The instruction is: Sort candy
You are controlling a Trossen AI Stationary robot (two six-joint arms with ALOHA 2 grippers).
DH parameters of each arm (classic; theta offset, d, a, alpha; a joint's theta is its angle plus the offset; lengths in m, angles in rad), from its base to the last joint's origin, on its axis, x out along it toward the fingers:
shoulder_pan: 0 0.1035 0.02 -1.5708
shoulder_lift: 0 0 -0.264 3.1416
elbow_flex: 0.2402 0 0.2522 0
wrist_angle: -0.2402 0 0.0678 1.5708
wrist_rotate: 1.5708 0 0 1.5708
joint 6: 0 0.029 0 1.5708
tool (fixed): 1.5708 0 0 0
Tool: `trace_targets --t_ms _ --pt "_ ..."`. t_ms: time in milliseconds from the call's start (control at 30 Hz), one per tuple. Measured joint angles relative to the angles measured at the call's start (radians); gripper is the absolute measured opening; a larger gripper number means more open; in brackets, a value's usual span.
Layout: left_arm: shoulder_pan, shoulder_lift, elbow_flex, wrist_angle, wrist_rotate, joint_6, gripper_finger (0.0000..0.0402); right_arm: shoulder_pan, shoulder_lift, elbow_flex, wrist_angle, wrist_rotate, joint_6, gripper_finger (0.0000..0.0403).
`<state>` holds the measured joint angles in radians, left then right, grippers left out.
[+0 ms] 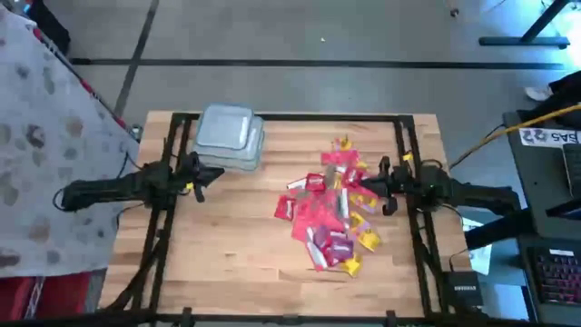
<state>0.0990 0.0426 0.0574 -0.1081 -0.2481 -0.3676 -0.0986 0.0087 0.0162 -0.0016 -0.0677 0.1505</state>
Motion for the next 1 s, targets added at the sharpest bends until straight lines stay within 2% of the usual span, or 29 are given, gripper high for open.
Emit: trace_targets --t_ms 300,500,867,1000 --pt "0.0 0.0 0.0 0.0 0.0 0.0 0.0 0.0 0.0 0.0 0.004 -0.001 0.002 0.0001" --pt "0.0 0.0 0.0 0.0 0.0 0.0 0.0 0.0 0.0 0.0 0.019 -0.115 0.226 0.0001" --pt "0.0 0.0 0.0 0.0 0.0 0.0 0.0 0.0 0.0 0.0 0.022 -0.135 0.236 0.0001" --pt "0.0 0.0 0.0 0.0 0.0 0.0 0.0 0.0 0.006 0.0 0.026 -0.163 0.184 0.0001"
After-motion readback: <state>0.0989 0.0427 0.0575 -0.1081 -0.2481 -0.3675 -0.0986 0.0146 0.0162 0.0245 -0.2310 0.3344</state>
